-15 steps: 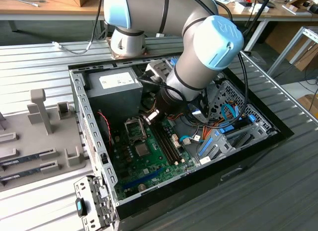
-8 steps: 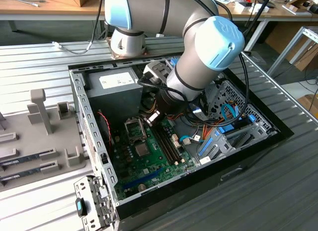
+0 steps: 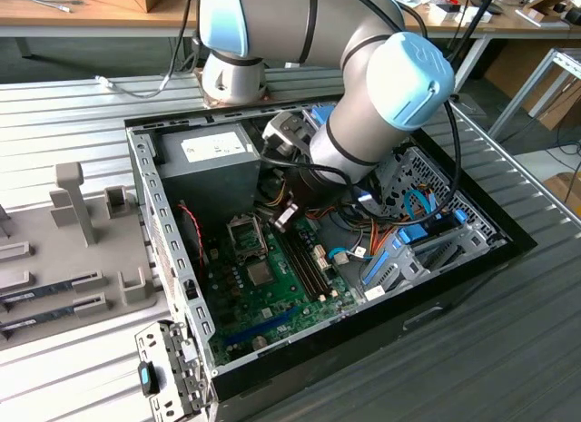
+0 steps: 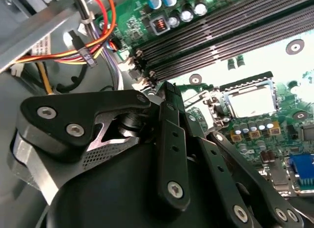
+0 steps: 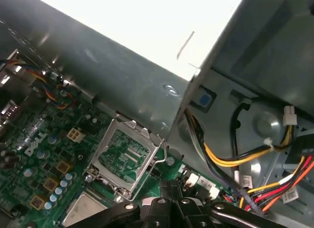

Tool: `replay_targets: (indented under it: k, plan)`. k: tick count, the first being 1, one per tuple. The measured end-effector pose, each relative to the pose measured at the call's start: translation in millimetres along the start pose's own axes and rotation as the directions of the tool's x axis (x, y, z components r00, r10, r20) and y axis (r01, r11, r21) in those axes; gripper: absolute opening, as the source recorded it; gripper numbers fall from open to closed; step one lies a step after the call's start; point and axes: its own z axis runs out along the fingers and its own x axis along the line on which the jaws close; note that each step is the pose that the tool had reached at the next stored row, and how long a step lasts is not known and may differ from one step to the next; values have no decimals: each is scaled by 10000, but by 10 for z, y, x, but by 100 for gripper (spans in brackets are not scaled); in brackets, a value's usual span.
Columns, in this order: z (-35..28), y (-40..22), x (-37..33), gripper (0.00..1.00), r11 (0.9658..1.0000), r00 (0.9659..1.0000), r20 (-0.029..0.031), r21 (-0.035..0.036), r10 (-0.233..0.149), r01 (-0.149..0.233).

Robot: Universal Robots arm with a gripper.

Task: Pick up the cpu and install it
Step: 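Close the cpu cover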

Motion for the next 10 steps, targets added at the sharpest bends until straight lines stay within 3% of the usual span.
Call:
replay_targets:
  k: [2, 3, 5, 7, 10]
  plan:
    - [1, 1, -11, 11, 9999, 10000, 57, -112, -62, 62]
    - [1, 4, -23, 11, 9997, 9999, 122, -229, -111, 114]
    - [8, 16, -33, 11, 9992, 9997, 209, -364, -149, 157]
    - [19, 33, -46, 11, 9978, 9991, 365, -611, -217, 239]
    - [43, 40, -54, 11, 9960, 9983, 476, -813, -344, 382]
